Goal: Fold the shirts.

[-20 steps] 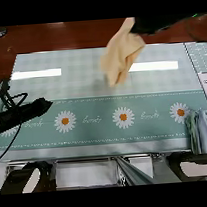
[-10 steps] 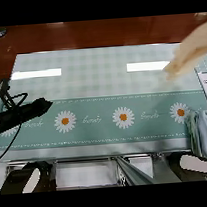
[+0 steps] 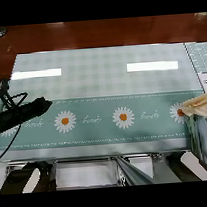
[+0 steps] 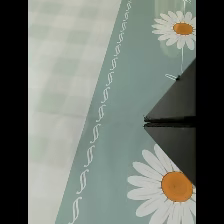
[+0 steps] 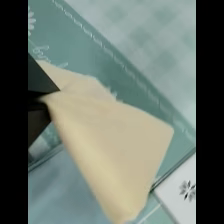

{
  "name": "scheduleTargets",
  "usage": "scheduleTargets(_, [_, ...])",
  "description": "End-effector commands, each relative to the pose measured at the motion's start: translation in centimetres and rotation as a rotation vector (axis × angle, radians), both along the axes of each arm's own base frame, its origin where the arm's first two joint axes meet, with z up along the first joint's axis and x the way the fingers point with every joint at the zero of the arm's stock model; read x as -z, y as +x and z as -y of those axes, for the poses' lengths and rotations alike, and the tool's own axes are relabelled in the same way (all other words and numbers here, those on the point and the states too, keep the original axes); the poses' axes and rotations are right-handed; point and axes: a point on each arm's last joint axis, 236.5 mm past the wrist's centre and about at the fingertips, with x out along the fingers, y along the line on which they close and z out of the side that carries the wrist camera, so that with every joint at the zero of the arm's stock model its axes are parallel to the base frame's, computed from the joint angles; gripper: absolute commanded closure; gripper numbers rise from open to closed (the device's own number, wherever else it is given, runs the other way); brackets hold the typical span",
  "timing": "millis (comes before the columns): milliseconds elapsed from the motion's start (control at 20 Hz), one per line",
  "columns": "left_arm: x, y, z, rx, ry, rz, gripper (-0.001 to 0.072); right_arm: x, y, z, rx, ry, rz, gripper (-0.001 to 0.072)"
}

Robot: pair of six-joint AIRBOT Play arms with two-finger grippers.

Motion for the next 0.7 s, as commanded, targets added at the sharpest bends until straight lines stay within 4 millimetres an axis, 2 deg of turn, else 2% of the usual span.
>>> scheduleTargets(0, [0.0,0.1,-0.1,-0.002,0.001,0.002,0.0687,2.5,-9.3,1.7,0.283,-0.087,-0.168,0.0687])
scheduleTargets(100, [0.0,0.1,-0.1,-0.004,0.001,0.004,0.0687,3.2,-13.5,2.0,0.411,-0.131,-0.237,0.0687])
scheduleTargets(150, [-0.1,0.3,-0.2,-0.009,0.002,0.011,0.0687,3.5,-14.6,2.0,0.448,-0.142,-0.247,0.0686])
scheduleTargets(250, [-0.3,0.6,-0.4,-0.019,0.004,0.026,0.0687,3.8,-15.2,1.9,0.484,-0.152,-0.231,0.0686])
scheduleTargets(300, [-0.4,0.8,-0.5,-0.024,0.005,0.033,0.0687,3.7,-15.2,2.1,0.497,-0.159,-0.227,0.0621])
scheduleTargets(350, [-0.5,0.9,-0.6,-0.03,0.007,0.041,0.0687,3.7,-15.3,2.4,0.514,-0.163,-0.225,0.0306])
scheduleTargets(400, [-0.7,1.2,-0.7,-0.038,0.007,0.051,0.0687,3.7,-15.0,2.7,0.496,-0.166,-0.222,0.009])
scheduleTargets(450, [-0.9,1.5,-0.9,-0.049,0.01,0.066,0.0687,3.9,-14.4,3.1,0.479,-0.162,-0.216,0.0088])
scheduleTargets(500, [-1.3,1.9,-1.2,-0.062,0.013,0.088,0.0686,4.0,-13.0,3.6,0.446,-0.159,-0.173,0.0089])
scheduleTargets(550, [-1.7,2.2,-1.3,-0.055,0.027,0.111,0.0687,3.9,-10.6,4.0,0.389,-0.151,-0.097,0.0089])
scheduleTargets(650, [-3.2,3.0,-0.6,-0.017,0.022,0.159,0.0687,3.0,-3.8,3.5,0.257,-0.072,0.14,0.0097])
